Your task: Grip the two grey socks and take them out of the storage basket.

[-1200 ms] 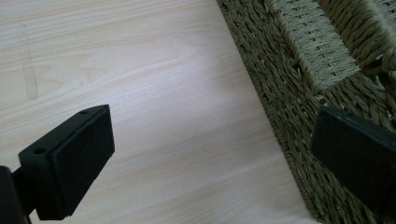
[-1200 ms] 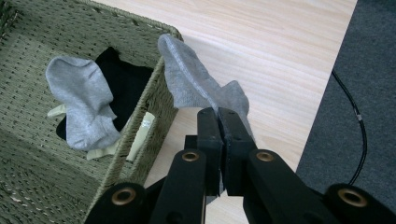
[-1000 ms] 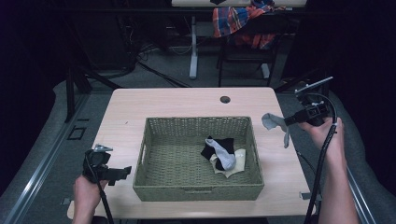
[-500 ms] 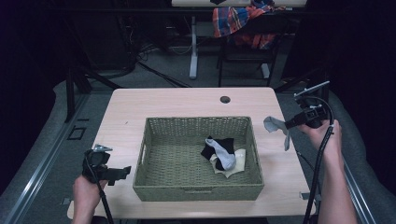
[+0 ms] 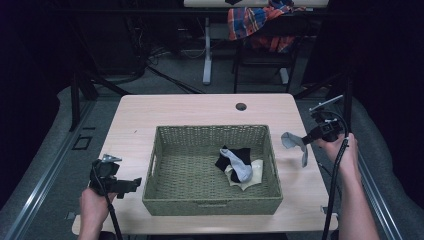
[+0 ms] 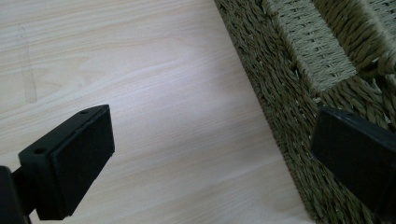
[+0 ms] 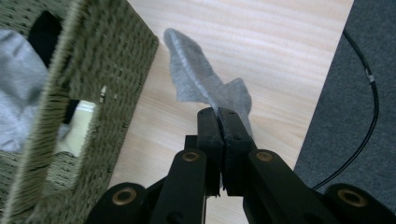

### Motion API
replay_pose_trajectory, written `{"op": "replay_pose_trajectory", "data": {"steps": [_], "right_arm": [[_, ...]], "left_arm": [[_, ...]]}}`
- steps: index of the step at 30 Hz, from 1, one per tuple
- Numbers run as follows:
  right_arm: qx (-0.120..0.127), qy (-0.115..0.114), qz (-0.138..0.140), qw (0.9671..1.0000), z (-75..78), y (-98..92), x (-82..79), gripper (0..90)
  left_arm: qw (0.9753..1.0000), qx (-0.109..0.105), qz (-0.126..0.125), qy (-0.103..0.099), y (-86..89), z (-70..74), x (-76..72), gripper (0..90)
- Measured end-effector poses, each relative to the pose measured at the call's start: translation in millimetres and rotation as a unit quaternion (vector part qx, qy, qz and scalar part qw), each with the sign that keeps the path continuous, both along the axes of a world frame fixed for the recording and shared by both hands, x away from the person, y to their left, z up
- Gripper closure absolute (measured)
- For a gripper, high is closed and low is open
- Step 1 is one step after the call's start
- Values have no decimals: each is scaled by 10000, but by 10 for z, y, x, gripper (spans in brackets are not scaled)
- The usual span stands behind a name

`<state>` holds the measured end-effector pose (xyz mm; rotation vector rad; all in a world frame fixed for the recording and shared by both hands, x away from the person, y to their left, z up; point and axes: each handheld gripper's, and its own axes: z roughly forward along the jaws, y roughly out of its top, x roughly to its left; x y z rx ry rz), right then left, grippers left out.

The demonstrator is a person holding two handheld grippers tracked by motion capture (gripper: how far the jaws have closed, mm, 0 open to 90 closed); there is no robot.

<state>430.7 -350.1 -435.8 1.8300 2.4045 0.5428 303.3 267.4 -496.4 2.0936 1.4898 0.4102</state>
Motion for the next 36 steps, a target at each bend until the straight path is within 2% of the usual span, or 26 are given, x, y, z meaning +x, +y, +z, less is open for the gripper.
{"op": "replay_pose_trajectory", "data": {"steps": [8, 10, 11, 14, 15, 19, 22, 27, 28, 30, 32, 33, 34, 35, 36], "right_arm": [[-48, 207, -44, 9998, -231, -6, 41, 886], [-55, 252, -26, 9997, -277, 0, 56, 886], [-81, 344, 40, 9994, -329, 13, 68, 886], [-24, 328, -39, 9995, -401, 29, 70, 886], [-90, 472, 57, 9988, -455, 10, 84, 886], [-7, 456, -33, 9990, -538, 27, 89, 886], [-68, 512, 33, 9987, -555, 39, 102, 885], [-75, 672, 100, 9977, -689, 76, 134, 882], [-66, 613, 44, 9981, -712, 93, 131, 881], [-93, 650, 108, 9978, -719, 94, 138, 875], [-64, 650, 156, 9977, -730, 106, 147, 845], [-35, 595, 159, 9981, -738, 123, 145, 760], [-35, 595, 159, 9981, -738, 123, 145, 760], [-36, 548, 132, 9984, -708, 131, 142, 695], [-36, 548, 132, 9984, -708, 131, 142, 695]], "left_arm": [[10000, 0, 68, -45, 15, 2, -7, 0], [10000, -15, 42, -11, 13, 3, -6, 0], [10000, -11, 38, -16, 11, 5, -8, 0], [10000, -7, 11, -11, 8, 6, -10, 0], [10000, -24, 15, 0, 10, 6, -11, 0], [10000, -17, 32, -6, 19, 6, -12, 0], [10000, -14, 43, -13, 17, 5, -11, 0], [10000, -29, 17, 3, 9, 5, -11, 0], [10000, -27, 15, 8, 11, 5, -10, 0], [10000, -22, 18, 23, 14, 2, -9, 0], [10000, -23, 17, 32, 15, 0, -6, 1], [10000, -22, 17, 32, 15, 0, -6, 0], [10000, -19, 14, 28, 15, 1, -7, 0], [10000, -21, 19, 22, 15, 3, -9, 0], [10000, -19, 21, 19, 15, 4, -10, 0]]}}
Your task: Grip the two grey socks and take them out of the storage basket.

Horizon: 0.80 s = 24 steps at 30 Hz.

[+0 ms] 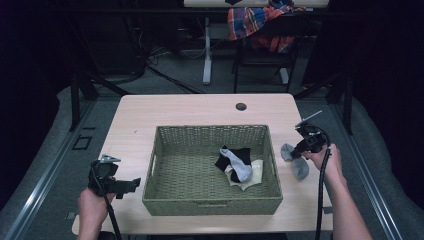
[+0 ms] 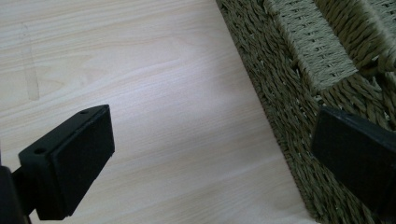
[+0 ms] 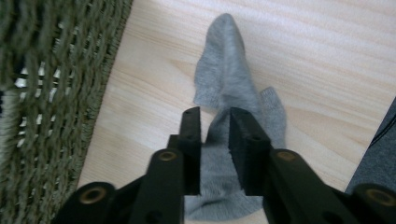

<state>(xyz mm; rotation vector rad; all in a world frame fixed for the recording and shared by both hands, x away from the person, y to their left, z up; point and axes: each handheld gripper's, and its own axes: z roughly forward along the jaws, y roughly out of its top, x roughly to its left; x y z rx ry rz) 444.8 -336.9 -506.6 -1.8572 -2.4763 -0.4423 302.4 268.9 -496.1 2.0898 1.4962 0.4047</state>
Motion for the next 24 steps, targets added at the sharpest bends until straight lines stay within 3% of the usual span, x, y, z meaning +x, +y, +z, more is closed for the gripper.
{"op": "replay_pose_trajectory", "data": {"steps": [1, 3, 6, 8, 10, 16, 19, 24], "right_arm": [[-11, -18, 85, 10000, 78, -14, -1, 587], [38, -213, -49, 9998, 160, -10, -29, 490], [39, -279, -45, 9996, 269, -29, -47, 418], [178, -445, -17, 9989, 380, -41, -81, 351], [362, -682, -26, 9970, 548, -37, -135, 222], [699, -992, 205, 9924, 744, 77, -210, 88], [721, -936, 448, 9920, 801, 194, -226, 23], [770, -970, 768, 9893, 869, 422, -259, 0]], "left_arm": [[10000, 3, 9, -14, 3, -1, -1, 0], [10000, 2, 8, -16, 3, 1, -2, 0], [10000, 4, 11, -17, 1, 0, -2, 0], [10000, 1, 4, -6, 0, 2, -2, 0], [10000, 0, 0, -2, 2, 2, -1, 0], [10000, -5, -7, -1, -4, 1, 1, 0], [10000, -4, 5, -7, -1, 2, -1, 0], [10000, -4, 1, -6, -3, 1, 0, 0]]}}
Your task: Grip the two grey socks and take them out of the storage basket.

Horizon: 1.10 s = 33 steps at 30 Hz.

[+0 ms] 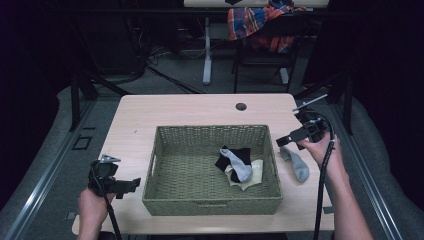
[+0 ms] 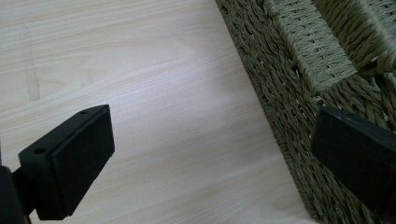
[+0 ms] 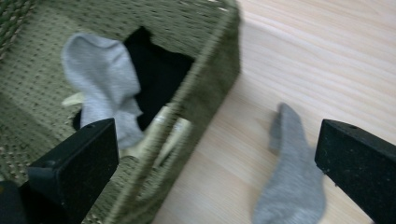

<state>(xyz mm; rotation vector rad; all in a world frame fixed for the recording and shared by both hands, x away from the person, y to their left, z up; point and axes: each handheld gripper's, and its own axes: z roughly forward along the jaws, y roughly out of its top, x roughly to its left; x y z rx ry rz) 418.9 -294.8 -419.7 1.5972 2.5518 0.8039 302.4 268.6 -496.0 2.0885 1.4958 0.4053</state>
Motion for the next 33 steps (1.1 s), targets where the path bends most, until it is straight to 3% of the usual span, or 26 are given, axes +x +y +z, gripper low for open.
{"op": "replay_pose_trajectory", "data": {"steps": [7, 10, 13, 18, 22, 26, 30, 33], "right_arm": [[24, -61, 589, 9982, 53, 375, -23, 0], [74, -77, 584, 9982, 27, 468, -25, 0], [-87, -33, 798, 9968, 21, 579, -16, 0], [-86, 61, 1031, 9946, -36, 801, -8, 0], [-284, 123, 1298, 9911, -90, 966, 1, 10], [-410, 132, 1508, 9876, -152, 1116, 12, 57], [-362, 115, 1534, 9874, -227, 1254, 14, 144], [-547, 200, 1672, 9842, -313, 1354, 33, 221]], "left_arm": [[10000, 9, -11, -13, -4, 0, 1, 0], [10000, -5, 1, -12, -4, -1, 0, 0], [10000, -3, 23, -25, -2, -4, 3, 0], [10000, -34, -2, -55, 0, 3, -2, 0], [10000, -28, 20, -52, 2, -1, -1, 0], [10000, -36, 0, -39, -2, -3, 1, 0], [10000, -27, -30, -14, -4, -2, 4, 0], [10000, -26, -34, -12, -2, -3, 4, 0]]}}
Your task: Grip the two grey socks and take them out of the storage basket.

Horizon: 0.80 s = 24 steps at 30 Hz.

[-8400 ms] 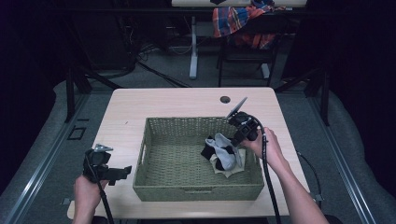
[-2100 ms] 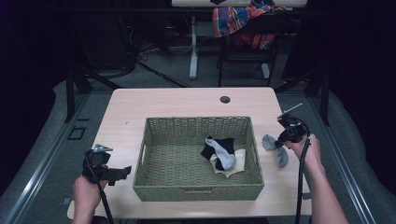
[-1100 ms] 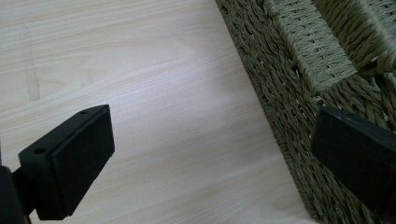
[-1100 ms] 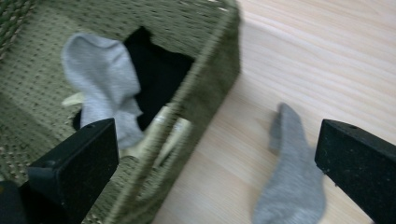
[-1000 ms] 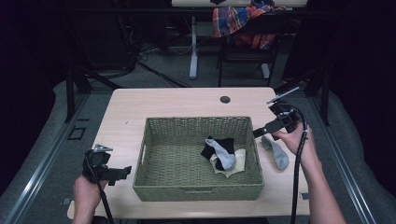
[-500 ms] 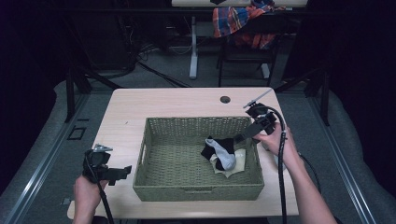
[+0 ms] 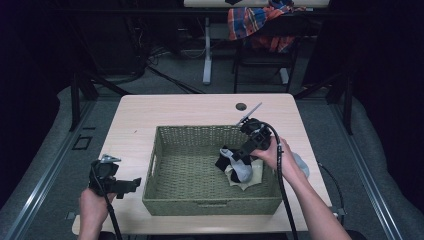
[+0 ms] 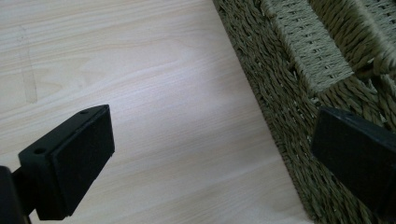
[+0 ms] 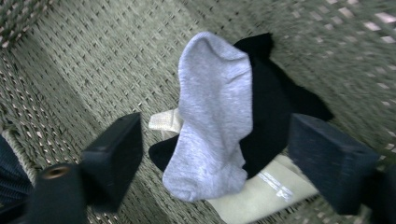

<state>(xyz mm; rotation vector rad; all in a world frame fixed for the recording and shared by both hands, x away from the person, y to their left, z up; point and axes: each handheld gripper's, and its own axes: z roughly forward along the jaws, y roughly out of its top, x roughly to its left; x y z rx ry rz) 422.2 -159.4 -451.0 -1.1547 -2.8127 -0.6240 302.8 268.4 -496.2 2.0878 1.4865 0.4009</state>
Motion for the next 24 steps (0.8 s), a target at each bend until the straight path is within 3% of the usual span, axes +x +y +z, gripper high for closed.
{"op": "replay_pose_trajectory", "data": {"steps": [2, 6, 11, 16, 21, 22, 24], "right_arm": [[-40, 33, 4, 10000, -24, 21, 1, 243], [-238, 128, 110, 9996, -133, 125, 2, 414], [-367, 140, 150, 9991, -216, 199, -11, 482], [-722, 167, 86, 9972, -286, 244, -12, 611], [-767, 267, 80, 9967, -318, 242, -12, 816], [-692, 241, -9, 9973, -328, 245, -25, 835], [-782, 222, 78, 9967, -304, 224, -12, 855]], "left_arm": [[10000, 7, 3, 2, 1, 0, 1, 0], [10000, 9, -5, 16, -2, -2, 2, 0], [10000, 18, -7, 18, -2, 2, 0, 0], [10000, 30, -6, 31, -4, 0, 0, 0], [10000, 24, 9, 42, -1, -3, 4, 0], [10000, 30, 2, 31, -4, -4, 8, 0], [10000, 35, 6, 12, -11, -5, 13, 0]]}}
